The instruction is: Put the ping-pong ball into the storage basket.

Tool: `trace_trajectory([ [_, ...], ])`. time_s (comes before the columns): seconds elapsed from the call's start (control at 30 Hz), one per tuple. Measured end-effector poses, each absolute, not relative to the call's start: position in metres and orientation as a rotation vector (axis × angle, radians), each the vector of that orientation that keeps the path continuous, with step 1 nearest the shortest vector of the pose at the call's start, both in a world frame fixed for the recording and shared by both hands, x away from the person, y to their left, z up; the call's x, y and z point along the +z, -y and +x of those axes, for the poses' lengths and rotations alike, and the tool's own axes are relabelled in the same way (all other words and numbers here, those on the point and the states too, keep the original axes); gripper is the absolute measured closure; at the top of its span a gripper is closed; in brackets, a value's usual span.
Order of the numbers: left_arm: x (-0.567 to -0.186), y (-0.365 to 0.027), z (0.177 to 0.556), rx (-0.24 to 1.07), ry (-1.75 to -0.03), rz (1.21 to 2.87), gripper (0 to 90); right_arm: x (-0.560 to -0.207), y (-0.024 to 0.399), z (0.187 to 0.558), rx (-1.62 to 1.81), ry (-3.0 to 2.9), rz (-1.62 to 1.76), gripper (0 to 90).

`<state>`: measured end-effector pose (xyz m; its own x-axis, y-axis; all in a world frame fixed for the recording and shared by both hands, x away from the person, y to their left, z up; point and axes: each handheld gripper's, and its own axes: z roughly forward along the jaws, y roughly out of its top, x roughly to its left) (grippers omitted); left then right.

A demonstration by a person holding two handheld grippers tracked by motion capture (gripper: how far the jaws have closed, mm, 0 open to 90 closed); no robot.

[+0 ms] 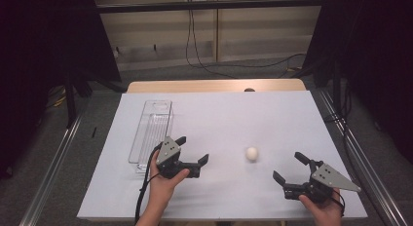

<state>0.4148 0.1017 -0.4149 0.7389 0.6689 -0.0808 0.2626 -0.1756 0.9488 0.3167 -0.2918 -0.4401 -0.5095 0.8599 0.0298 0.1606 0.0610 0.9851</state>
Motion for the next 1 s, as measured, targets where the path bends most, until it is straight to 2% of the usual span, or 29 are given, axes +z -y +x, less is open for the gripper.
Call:
trace_trajectory([
  [1.0, -0.415, -0.088, 0.420, 0.403, -0.735, 1.768, 2.2, -0.440, 0.292, 0.317, 1.493, -1.743, 1.028, 2.1],
])
